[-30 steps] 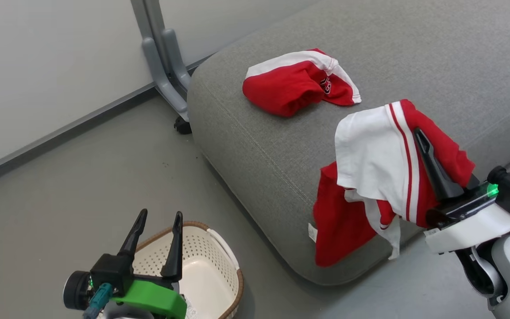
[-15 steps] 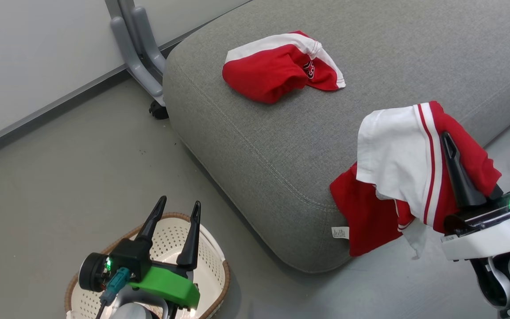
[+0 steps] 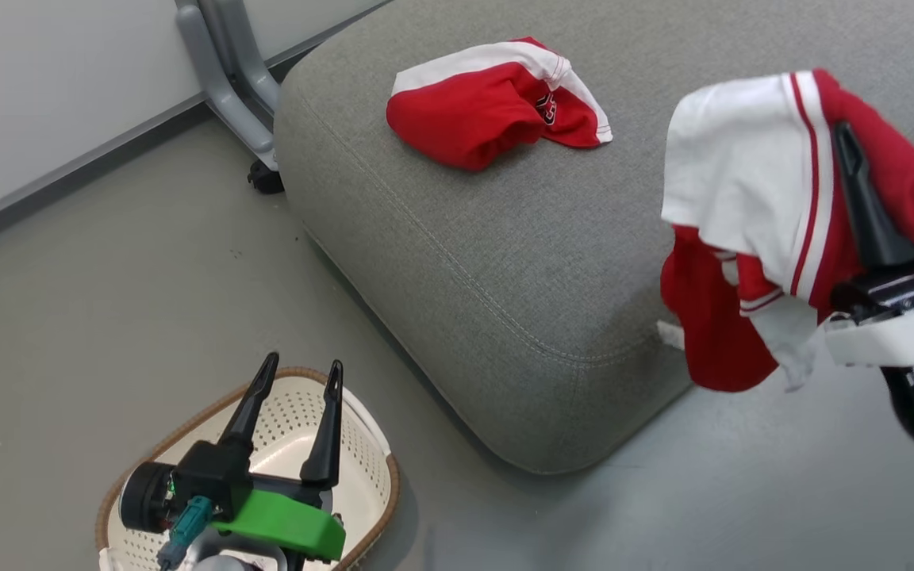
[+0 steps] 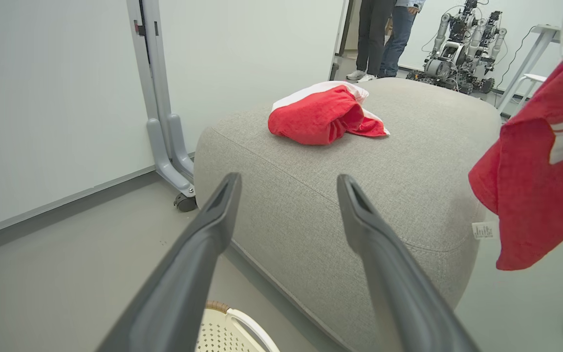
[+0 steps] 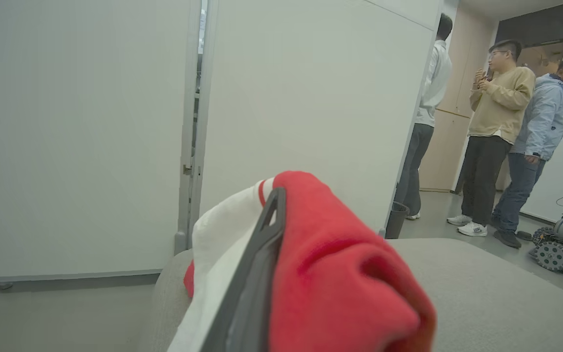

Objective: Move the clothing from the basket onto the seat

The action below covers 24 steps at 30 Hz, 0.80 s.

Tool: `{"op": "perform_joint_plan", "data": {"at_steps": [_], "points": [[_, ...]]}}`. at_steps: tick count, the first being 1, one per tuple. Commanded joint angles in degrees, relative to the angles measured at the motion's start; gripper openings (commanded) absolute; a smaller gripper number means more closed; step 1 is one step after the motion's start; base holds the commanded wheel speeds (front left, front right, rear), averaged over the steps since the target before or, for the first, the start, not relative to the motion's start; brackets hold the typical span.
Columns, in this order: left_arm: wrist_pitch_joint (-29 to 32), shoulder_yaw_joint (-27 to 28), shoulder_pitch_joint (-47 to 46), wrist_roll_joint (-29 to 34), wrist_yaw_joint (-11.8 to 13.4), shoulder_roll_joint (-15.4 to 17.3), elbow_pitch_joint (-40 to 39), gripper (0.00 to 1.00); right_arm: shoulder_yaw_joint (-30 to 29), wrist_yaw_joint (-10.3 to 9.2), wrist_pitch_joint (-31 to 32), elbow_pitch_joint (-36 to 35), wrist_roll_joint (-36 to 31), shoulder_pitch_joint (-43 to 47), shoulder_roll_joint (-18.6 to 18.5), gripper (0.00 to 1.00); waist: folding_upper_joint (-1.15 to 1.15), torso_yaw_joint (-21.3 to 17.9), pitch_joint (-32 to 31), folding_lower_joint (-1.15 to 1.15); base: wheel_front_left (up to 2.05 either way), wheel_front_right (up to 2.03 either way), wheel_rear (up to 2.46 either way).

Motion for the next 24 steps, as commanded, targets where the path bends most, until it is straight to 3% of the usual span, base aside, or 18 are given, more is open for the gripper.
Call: {"op": "perform_joint_plan", "data": {"at_steps": [1, 17, 24], "points": [[0.05, 0.38, -0.31, 1.22, -0.11, 0.29, -0.97, 1.0, 0.16, -0.02, -0.02, 0.37, 0.36, -3.18, -0.67, 0.0, 0.0, -0.4, 3.35, 0.0, 0.0, 0.0, 0.0], [0.05, -5.15, -10.43, 4.97, -0.05, 4.65, -6.96, 1.0, -4.21, -0.02, -0.02, 12.58, 1.49, -34.46, -6.2, 0.0, 0.0, 6.88, 22.15, 0.0, 0.0, 0.0, 0.0], [0.05, -5.3, -13.19, 5.08, -0.05, 5.4, -6.94, 1.0, -7.77, -0.05, -0.02, 18.72, 4.52, -44.06, -4.62, 0.0, 0.0, 10.73, 28.01, 0.0, 0.0, 0.0, 0.0]]}}
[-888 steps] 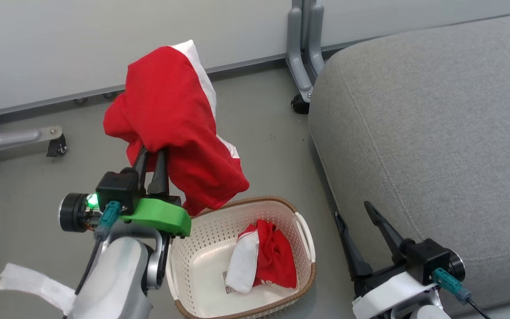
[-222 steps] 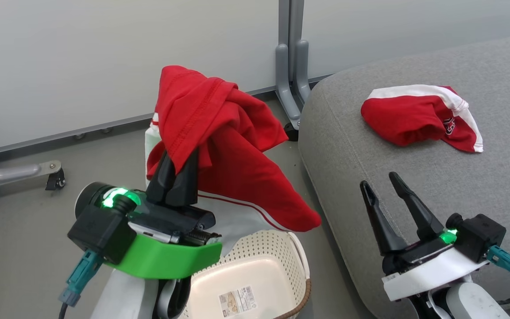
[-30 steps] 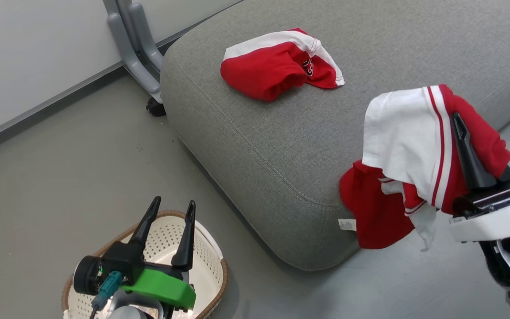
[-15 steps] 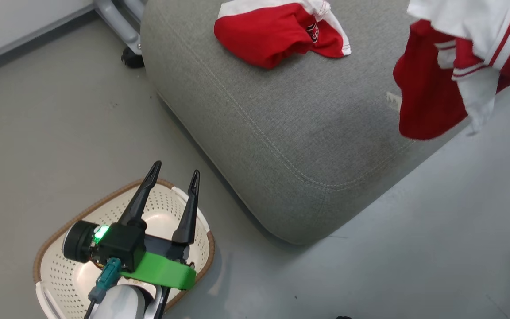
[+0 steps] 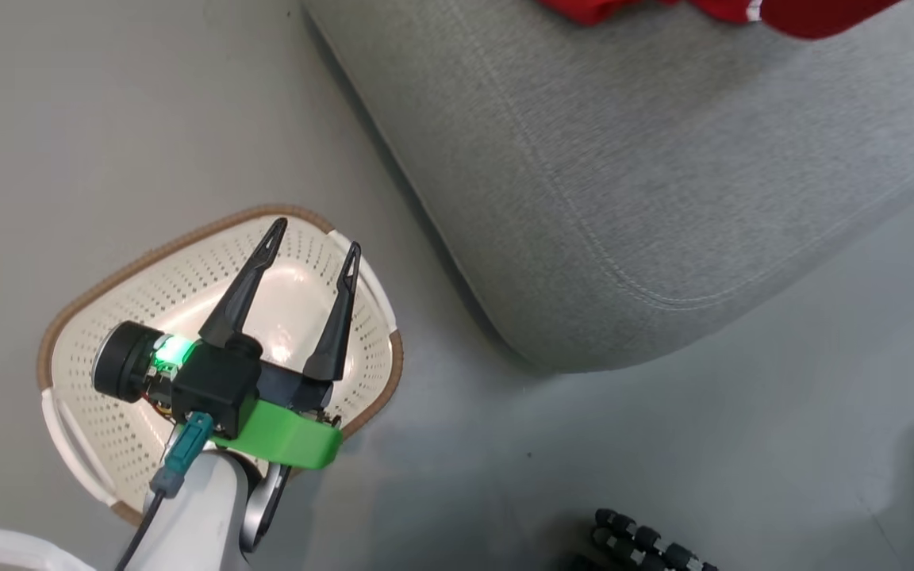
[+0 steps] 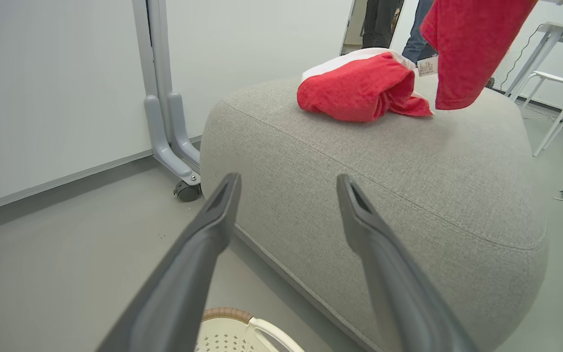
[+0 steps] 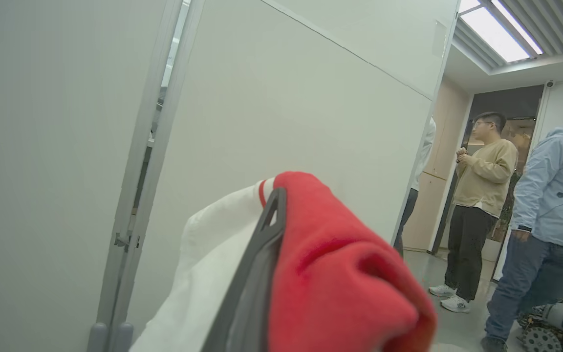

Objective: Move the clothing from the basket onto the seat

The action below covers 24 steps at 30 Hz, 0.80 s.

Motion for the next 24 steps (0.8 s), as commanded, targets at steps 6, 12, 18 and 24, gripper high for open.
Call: {"op": "perform_joint_plan", "data": {"at_steps": [6, 12, 18, 24], "points": [[0.05, 0.91, -1.39, 0.13, 0.02, 0.51, 0.09, 1.0, -2.14, -0.09, -0.02, 5.9, 3.24, -3.65, 2.68, 0.0, 0.0, 7.57, 8.29, -0.01, 0.0, 0.0, 0.0], [0.05, 1.46, -1.47, 0.57, 0.02, 0.73, -0.92, 1.0, 0.47, -0.09, -0.02, 11.76, 3.36, -3.17, 4.97, 0.0, 0.0, 8.81, 10.62, -0.01, 0.0, 0.0, 0.0], [0.05, 2.0, -1.51, 1.01, 0.02, 0.97, -0.87, 1.0, 6.22, -0.09, -0.02, 19.18, 4.85, -0.78, 8.03, 0.0, 0.0, 8.58, 11.96, -0.01, 0.0, 0.0, 0.0], [0.05, 0.48, -1.69, 0.41, 0.02, 1.46, 0.15, 1.0, 11.81, -0.09, -0.02, 25.66, 9.09, 1.6, 10.63, 0.0, 0.0, 8.07, 11.0, -0.01, 0.0, 0.0, 0.0]]}}
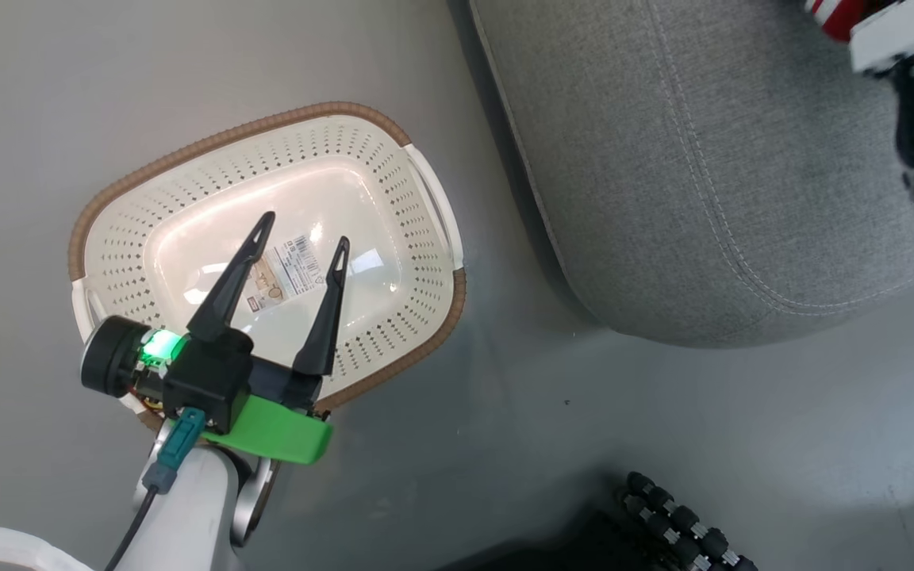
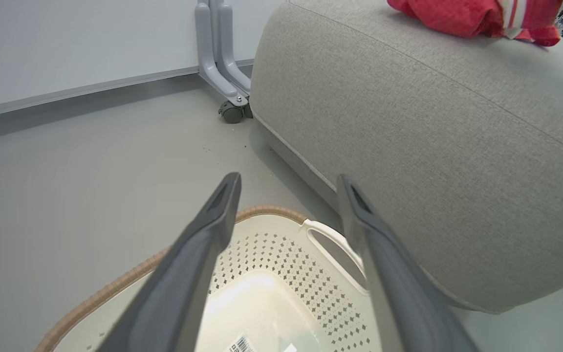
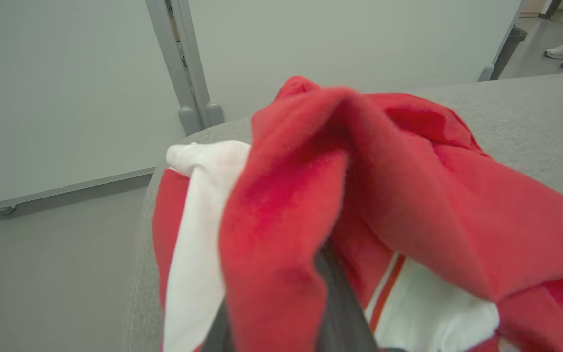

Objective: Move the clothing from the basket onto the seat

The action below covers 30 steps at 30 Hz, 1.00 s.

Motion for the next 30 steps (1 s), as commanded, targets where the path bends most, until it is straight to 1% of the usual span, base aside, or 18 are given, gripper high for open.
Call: {"op": "perform_joint_plan", "data": {"at_steps": [1, 2, 3, 4, 8, 13, 18, 21, 25, 30], "points": [[0.05, -0.23, -1.06, -0.54, 0.02, 0.55, 0.18, 1.0, 0.66, -0.1, -0.02, 0.88, 1.56, 0.87, 0.42, 0.0, 0.0, -0.29, -0.81, -0.01, 0.0, 0.0, 0.0], [0.05, -0.31, -1.08, -0.6, 0.02, 0.48, 0.4, 1.0, 1.71, -0.1, -0.02, 1.87, 2.22, 1.25, 0.49, 0.0, 0.0, -0.34, -1.09, -0.01, 0.0, 0.0, 0.0], [0.05, -0.5, -1.14, -0.73, 0.02, 0.39, 0.55, 1.0, 2.83, -0.1, -0.02, 2.61, 2.38, 1.58, 0.36, 0.36, 0.0, -0.36, -1.44, -0.01, 0.0, 0.0, 0.0], [0.05, -0.72, -1.16, -0.86, 0.02, 0.22, 0.74, 1.0, 3.66, -0.1, -0.02, 3.3, 2.92, 1.77, 0.27, 1.0, 0.0, -0.37, -1.9, -0.01, 0.0, 0.0, 0.0], [0.06, -1.29, -1.18, -1.33, 0.02, -0.5, 1.23, 1.0, 4.52, -0.1, -0.02, 4.54, 5.07, 2.04, -0.76, 1.0, 0.0, -0.25, -3.8, -0.01, 0.0, 0.0, 0.0], [0.06, -1.47, 0.27, -1.69, 0.02, -1.29, 2.2, 1.0, 6.0, -0.1, -0.02, 4.17, 5.41, 3.72, -2.33, 1.0, 0.0, -0.39, -7.54, -0.01, 0.0, 0.0, 0.0], [0.06, -1.83, 2.03, -2.82, 0.02, -2.36, 3.04, 1.0, 8.11, -0.09, -0.02, 2.51, 4.88, 7.21, -4.38, 1.0, 0.0, -0.72, -13.92, -0.01, 0.0, 0.0, 0.0], [0.06, -2.14, 2.86, -2.94, 0.02, -3.13, 3.05, 1.0, 11.22, -0.1, -0.02, 1.55, 3.16, 9.77, -6.45, 1.0, 0.0, -1.14, -18.0, -0.01, 0.0, 0.0, 0.0], [0.06, -0.26, 4.56, -3.59, 0.03, -3.93, 2.69, 1.0, 13.07, -0.1, -0.03, -1.09, 3.57, 12.25, -8.78, 1.0, 0.0, -1.64, -23.37, -0.01, 0.0, 0.0, 0.0], [0.06, 0.91, 6.85, -4.45, 0.02, -5.11, 2.55, 1.0, 12.51, -0.1, -0.02, -8.37, 0.99, 15.29, -11.38, 1.0, 0.0, -1.96, -29.51, -0.01, 0.0, 0.0, 0.0]]}}
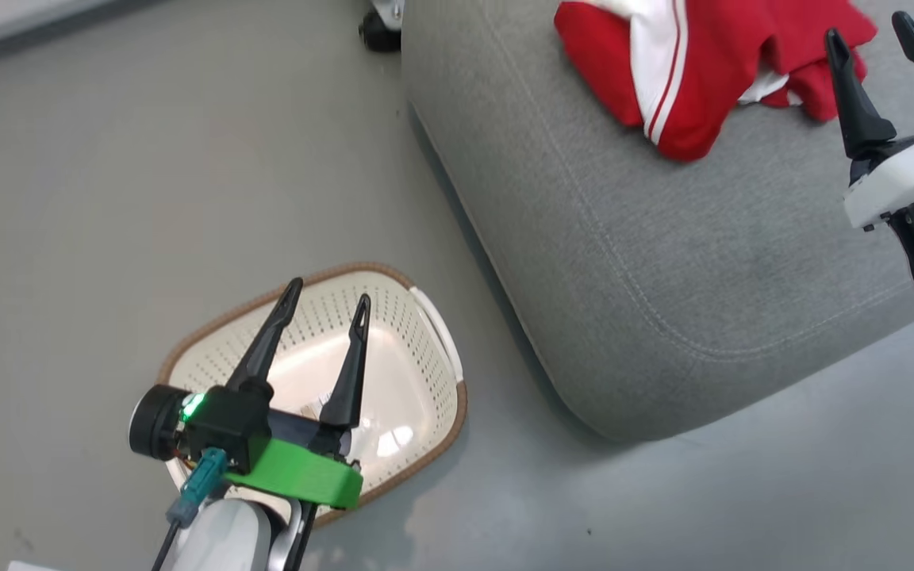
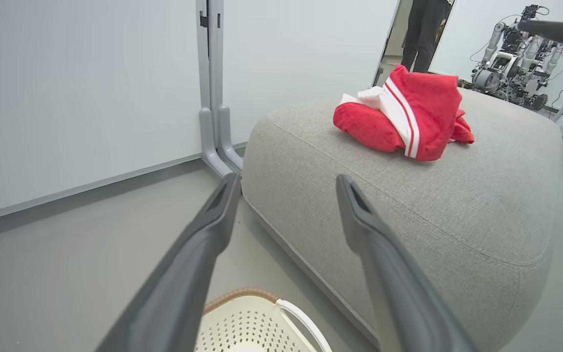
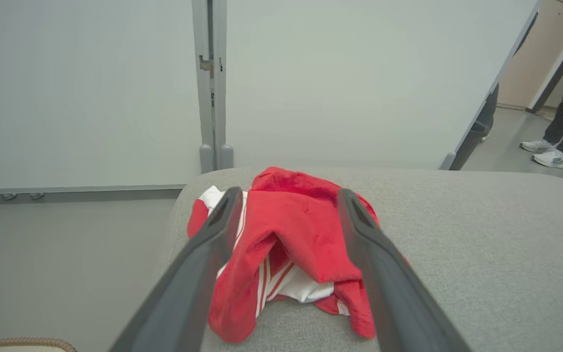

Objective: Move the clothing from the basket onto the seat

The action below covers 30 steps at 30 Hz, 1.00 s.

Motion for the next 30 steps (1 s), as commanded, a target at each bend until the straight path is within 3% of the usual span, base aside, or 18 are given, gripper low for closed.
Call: {"op": "perform_joint_plan", "data": {"at_steps": [1, 9, 15, 22, 30], "points": [[0.06, 0.48, 1.45, -0.75, 0.03, -0.38, -0.12, 1.0, -0.91, -0.1, -0.01, -1.97, -0.63, 1.91, -0.56, 1.0, 0.0, -0.68, -8.12, 0.0, 0.0, 0.0, 0.0], [0.06, 3.26, 6.21, -4.8, 0.31, -0.94, -1.06, 1.0, -5.03, -0.1, -0.01, -16.75, -5.31, 11.49, -1.16, 1.0, 0.0, 1.94, -15.26, 0.0, 0.0, 0.0, 0.0], [0.06, 5.46, 8.38, -5.89, 1.54, -0.97, -1.85, 1.0, -9.17, -0.09, -0.01, -25.64, -11.08, 20.43, 1.51, 1.0, 0.0, 5.21, -17.77, 0.0, 0.0, 0.0, 0.0], [0.06, 9.25, 10.05, -5.41, 2.2, -0.92, -1.8, 1.0, -16.63, -0.1, -0.01, -33.46, -15.61, 31.82, 10.0, 1.0, 0.0, 10.73, -20.33, 0.0, 0.0, 0.0, 0.0], [0.06, 11.49, 12.7, -6.42, 3.85, -0.95, -1.03, 1.0, -19.89, -0.08, -0.01, -38.19, -20.0, 43.43, 17.95, 1.0, 0.0, 15.66, -22.19, 0.0, 0.0, 0.0, 0.0]]}}
